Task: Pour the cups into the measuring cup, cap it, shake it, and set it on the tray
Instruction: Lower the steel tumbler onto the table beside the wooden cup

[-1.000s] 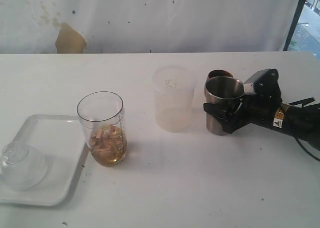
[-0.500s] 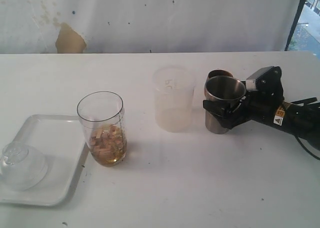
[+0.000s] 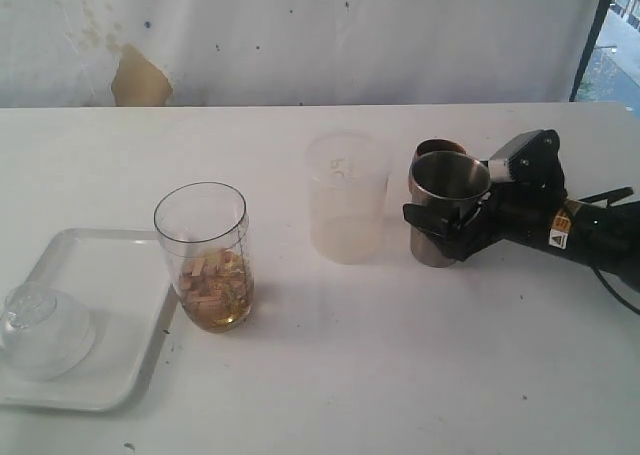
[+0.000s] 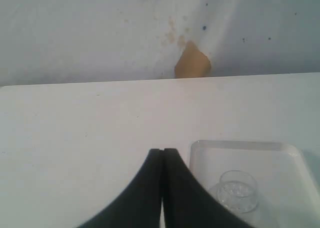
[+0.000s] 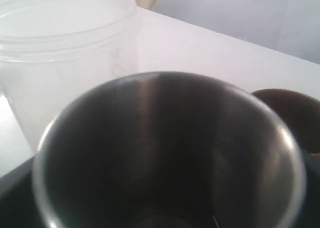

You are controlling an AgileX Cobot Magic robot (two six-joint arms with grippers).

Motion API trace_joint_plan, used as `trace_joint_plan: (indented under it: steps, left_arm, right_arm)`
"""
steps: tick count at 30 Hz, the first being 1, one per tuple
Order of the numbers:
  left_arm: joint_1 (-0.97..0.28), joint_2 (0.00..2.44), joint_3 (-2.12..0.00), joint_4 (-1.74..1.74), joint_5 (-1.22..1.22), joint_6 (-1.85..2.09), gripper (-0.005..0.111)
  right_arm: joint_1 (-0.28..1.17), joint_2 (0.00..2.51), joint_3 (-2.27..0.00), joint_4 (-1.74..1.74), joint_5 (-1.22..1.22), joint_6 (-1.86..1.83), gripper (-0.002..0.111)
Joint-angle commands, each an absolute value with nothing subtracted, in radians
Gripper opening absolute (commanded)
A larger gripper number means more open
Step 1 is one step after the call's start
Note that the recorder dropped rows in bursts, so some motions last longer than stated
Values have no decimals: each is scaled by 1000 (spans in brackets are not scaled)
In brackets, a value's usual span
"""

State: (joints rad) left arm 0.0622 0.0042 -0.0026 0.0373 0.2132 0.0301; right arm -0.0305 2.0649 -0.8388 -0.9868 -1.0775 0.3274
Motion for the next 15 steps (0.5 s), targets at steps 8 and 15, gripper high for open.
trace_joint_plan:
  steps: [8,15]
  left_arm:
    - [58,0,0,31,208,30,0]
    - [58,0,0,31,208,30,0]
  right_arm:
    - [-30,1941,-836,-1096,-937,433,95]
    - [-30,1894,-836,-1109,-939,472,95]
